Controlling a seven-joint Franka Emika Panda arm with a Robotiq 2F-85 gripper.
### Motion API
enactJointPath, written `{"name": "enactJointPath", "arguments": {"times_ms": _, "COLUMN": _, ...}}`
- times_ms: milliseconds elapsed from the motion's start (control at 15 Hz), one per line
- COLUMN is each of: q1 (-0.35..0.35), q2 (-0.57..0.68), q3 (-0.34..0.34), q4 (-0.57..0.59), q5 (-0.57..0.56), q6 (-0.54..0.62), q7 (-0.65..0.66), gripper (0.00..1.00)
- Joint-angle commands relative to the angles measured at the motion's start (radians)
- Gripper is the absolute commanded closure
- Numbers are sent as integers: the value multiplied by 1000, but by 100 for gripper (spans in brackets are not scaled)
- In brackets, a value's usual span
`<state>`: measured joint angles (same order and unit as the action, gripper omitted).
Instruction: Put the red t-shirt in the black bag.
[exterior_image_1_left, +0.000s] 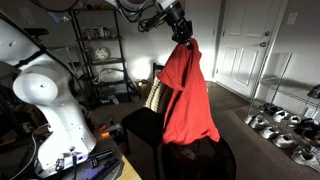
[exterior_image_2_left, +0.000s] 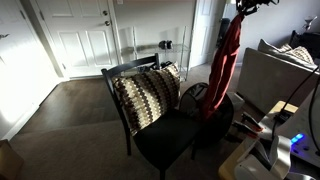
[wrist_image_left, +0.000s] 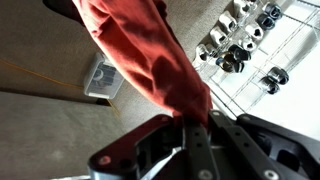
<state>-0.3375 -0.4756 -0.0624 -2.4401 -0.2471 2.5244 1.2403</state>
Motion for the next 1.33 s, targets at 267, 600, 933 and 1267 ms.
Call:
{"name": "enactJointPath", "arguments": {"times_ms": 267, "q1": -53, "q2": -12, "q3": 91, "q4": -1, "q5": 94, "q6": 131, "q7": 299, "gripper": 99}}
{"name": "enactJointPath", "arguments": {"times_ms": 600, "q1": -236, "q2": -5, "q3": 218, "q4": -2, "q5": -74, "q6": 307, "q7": 544, "gripper": 99}}
{"name": "enactJointPath", "arguments": {"times_ms": 933, "q1": -438, "q2": -26, "q3": 357, "q4": -2, "q5": -246, "q6": 360, "q7": 727, "gripper": 99}}
{"name": "enactJointPath", "arguments": {"times_ms": 1267, "q1": -378, "q2": -28, "q3": 362, "q4": -32, "q5": -216, "q6": 335, "q7": 647, "gripper": 99}}
